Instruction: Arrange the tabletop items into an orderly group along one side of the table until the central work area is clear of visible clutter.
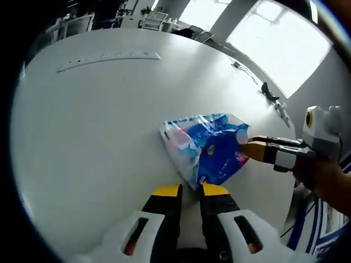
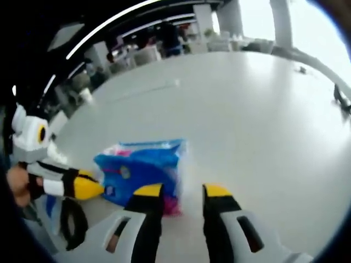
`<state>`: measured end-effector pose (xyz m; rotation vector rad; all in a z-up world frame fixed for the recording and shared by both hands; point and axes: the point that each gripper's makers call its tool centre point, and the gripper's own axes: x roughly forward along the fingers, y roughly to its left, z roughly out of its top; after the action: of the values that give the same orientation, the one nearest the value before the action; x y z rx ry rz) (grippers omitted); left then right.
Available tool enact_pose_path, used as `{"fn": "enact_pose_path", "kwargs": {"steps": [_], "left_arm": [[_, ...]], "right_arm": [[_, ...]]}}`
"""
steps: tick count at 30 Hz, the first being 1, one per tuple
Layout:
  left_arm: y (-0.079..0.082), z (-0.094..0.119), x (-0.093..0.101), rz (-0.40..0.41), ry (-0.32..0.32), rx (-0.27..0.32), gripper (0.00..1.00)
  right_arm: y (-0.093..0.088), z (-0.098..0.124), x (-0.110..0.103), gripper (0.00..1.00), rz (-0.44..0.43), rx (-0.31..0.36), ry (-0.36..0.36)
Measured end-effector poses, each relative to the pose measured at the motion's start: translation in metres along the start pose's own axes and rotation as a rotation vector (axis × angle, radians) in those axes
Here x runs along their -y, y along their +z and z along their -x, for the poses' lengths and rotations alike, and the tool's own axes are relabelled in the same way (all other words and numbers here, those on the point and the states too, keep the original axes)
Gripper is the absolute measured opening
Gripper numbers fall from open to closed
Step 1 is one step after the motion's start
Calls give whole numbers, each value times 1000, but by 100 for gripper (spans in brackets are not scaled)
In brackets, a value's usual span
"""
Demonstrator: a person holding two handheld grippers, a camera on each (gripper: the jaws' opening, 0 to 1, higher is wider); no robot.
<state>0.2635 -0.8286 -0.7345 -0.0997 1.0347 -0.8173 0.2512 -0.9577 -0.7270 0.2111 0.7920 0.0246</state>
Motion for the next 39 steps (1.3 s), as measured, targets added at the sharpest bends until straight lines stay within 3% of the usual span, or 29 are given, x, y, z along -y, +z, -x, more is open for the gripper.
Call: {"fn": "enact_pose_path", "kwargs": {"steps": [7, 19, 39], "left_arm": [[1, 3, 6, -6, -8, 23, 33], [3, 18, 7, -45, 21, 53, 43], [4, 49, 1, -68, 40, 78, 43]], "right_arm": [[3, 2, -4, 28, -5, 12, 7], [-2, 11, -7, 30, -9, 16, 6], [-2, 29, -15, 30, 19, 33, 13]]}}
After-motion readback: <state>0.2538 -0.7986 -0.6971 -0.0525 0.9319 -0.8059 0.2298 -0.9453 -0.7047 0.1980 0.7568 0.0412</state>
